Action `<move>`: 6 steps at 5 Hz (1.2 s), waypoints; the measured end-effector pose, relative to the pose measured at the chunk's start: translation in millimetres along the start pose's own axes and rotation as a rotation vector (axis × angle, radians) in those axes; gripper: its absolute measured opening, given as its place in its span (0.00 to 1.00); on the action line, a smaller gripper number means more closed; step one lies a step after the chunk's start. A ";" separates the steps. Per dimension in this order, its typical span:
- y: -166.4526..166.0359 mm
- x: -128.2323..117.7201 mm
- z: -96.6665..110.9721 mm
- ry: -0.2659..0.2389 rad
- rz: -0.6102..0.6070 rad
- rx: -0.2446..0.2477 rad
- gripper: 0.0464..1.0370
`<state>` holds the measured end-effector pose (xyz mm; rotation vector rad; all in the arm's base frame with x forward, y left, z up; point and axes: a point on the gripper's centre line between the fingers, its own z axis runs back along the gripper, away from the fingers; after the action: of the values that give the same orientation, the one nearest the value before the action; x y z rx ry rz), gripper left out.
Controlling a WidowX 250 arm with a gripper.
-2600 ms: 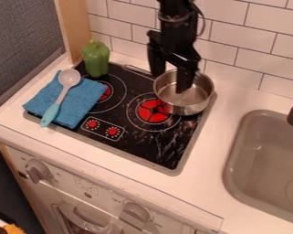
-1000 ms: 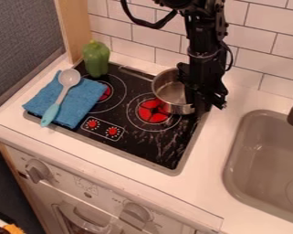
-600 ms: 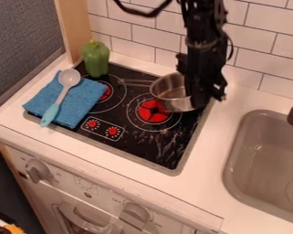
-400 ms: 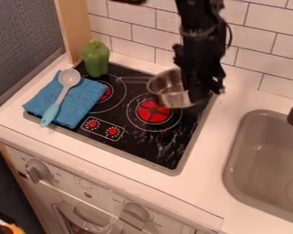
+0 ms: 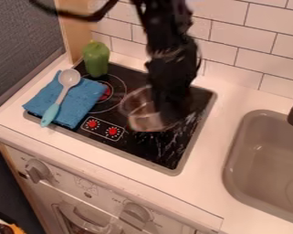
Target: Move the silver pot and put it at the lower right of the right burner
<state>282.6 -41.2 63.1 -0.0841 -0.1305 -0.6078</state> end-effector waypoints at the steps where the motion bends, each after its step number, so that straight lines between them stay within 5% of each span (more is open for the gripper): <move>1: -12.3 -23.5 -15.8 0.047 -0.049 0.016 0.03; 3: -27.9 -33.5 -27.1 0.068 -0.116 0.047 0.06; 4: -30.6 -32.2 -27.6 0.059 -0.107 0.033 0.24; 6: -11.2 -19.2 -10.1 -0.003 0.017 -0.022 0.83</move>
<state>261.6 -40.7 50.7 -0.1072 -0.1257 -0.5918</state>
